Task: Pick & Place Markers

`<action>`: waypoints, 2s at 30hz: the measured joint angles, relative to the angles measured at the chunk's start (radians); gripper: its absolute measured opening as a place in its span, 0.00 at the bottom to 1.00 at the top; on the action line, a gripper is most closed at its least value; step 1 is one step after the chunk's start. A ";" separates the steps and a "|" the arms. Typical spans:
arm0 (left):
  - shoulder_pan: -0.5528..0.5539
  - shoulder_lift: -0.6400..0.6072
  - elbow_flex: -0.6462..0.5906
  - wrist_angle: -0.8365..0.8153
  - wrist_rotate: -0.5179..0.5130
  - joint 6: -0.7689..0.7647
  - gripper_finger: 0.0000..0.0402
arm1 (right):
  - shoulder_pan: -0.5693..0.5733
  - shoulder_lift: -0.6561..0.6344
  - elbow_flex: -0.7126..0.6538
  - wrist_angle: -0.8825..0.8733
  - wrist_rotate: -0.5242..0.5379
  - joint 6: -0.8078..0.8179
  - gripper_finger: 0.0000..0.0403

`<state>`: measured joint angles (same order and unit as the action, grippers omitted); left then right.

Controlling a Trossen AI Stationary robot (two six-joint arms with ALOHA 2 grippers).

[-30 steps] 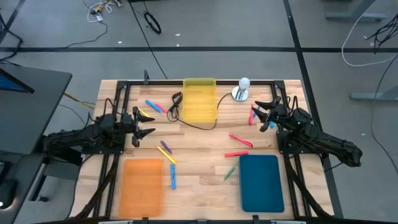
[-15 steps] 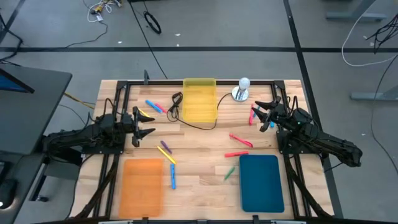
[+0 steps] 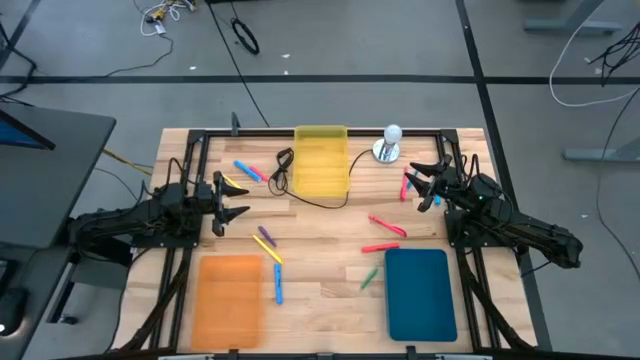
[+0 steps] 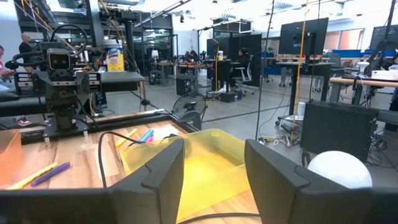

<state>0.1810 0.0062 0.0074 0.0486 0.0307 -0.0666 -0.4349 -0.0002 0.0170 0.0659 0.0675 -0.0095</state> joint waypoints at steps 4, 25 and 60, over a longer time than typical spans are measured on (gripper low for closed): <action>0.000 0.000 0.000 0.000 0.000 0.000 0.59 | 0.000 0.000 0.000 0.000 0.000 0.000 0.42; 0.000 0.000 0.000 0.000 0.000 0.000 0.59 | 0.000 0.000 0.000 0.000 0.000 0.000 0.42; 0.000 0.000 0.000 0.000 0.000 0.000 0.59 | 0.001 0.001 0.019 0.026 0.009 0.053 0.42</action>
<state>0.1810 0.0059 0.0071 0.0483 0.0307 -0.0666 -0.4343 0.0006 0.0364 0.0915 0.0770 0.0434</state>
